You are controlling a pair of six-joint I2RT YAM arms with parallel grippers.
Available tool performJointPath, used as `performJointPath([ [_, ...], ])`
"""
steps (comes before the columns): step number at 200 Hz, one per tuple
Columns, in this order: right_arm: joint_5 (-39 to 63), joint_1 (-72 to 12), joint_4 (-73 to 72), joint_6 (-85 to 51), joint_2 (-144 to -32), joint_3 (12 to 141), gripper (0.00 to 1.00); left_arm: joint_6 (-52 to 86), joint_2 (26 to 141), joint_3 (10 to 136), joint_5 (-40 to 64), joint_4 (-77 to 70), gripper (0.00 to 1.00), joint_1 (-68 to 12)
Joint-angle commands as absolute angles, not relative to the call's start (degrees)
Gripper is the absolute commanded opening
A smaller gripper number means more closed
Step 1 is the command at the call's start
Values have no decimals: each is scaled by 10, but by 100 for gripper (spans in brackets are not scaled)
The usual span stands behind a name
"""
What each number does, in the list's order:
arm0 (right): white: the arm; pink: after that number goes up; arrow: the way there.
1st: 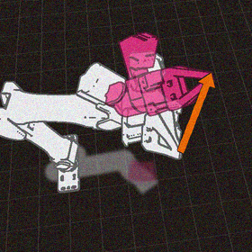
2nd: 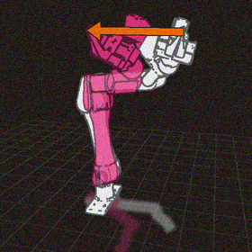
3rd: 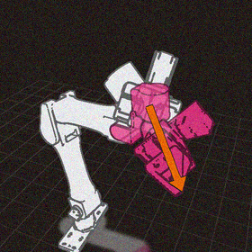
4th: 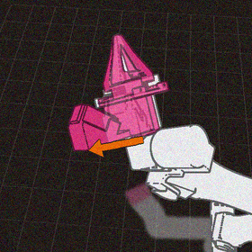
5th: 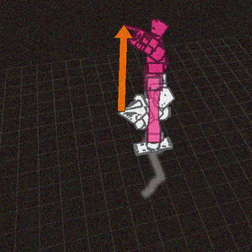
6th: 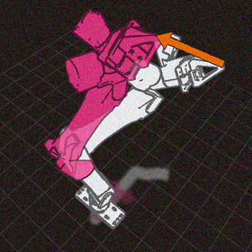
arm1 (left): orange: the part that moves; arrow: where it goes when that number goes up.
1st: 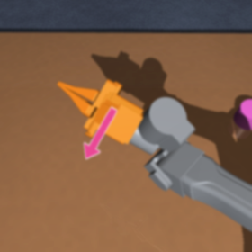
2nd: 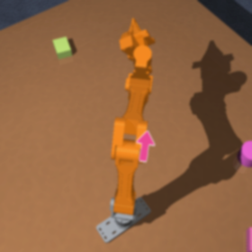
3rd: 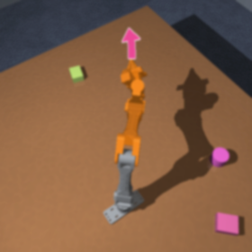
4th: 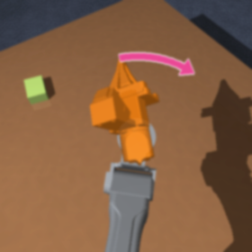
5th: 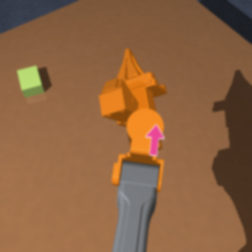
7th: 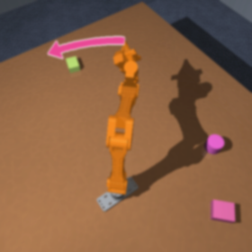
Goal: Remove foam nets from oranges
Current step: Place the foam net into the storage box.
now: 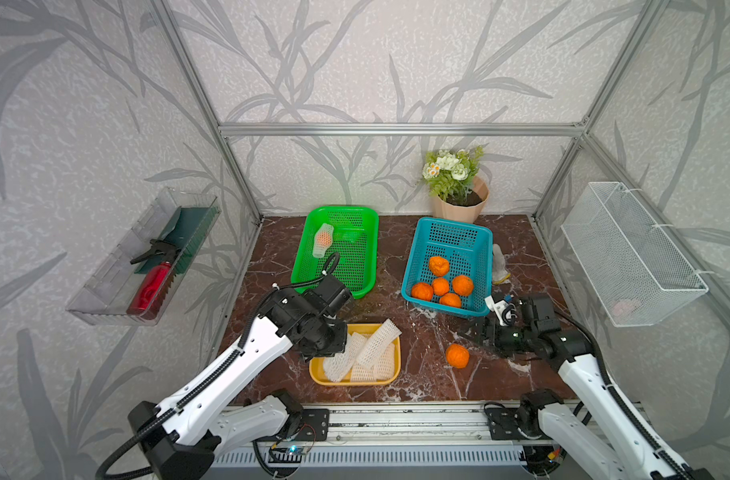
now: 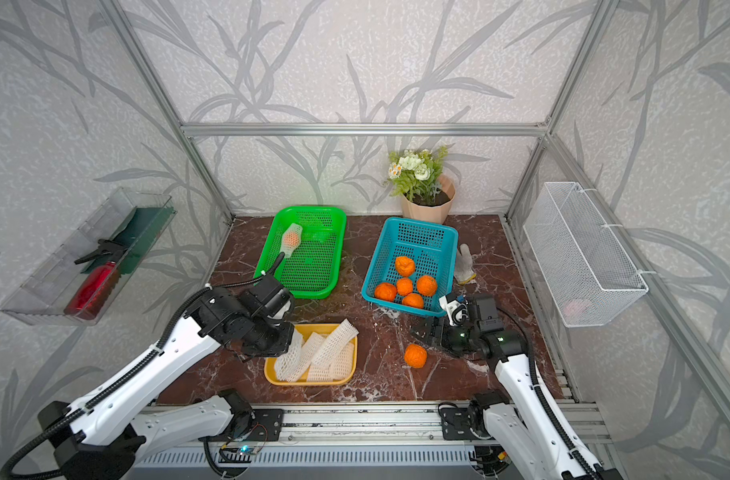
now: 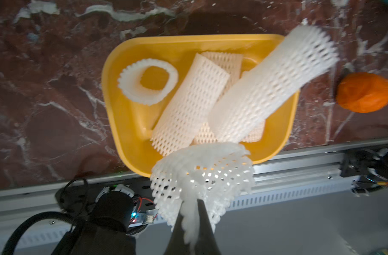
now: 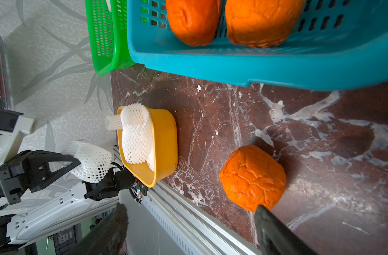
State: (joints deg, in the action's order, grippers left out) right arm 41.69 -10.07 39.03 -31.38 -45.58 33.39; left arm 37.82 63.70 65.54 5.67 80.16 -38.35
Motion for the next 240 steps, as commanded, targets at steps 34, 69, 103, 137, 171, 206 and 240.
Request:
performJointPath([
  [34,433,-105,381,-310,-449,337,89,327,718,671,-66,856,0,-369],
  [69,431,-105,384,-310,-442,334,89,298,770,651,-38,785,0,-366],
  [103,432,-111,386,-316,-436,321,89,294,816,620,-9,734,0,-363],
  [137,397,-156,395,-309,-464,314,89,305,854,588,0,698,0,-363],
  [171,342,-229,363,-331,-503,310,89,316,872,568,10,667,0,-364],
  [206,315,-250,335,-343,-542,302,89,322,859,573,24,663,22,-364],
  [240,290,-253,335,-335,-575,306,89,342,807,603,34,675,55,-365],
])
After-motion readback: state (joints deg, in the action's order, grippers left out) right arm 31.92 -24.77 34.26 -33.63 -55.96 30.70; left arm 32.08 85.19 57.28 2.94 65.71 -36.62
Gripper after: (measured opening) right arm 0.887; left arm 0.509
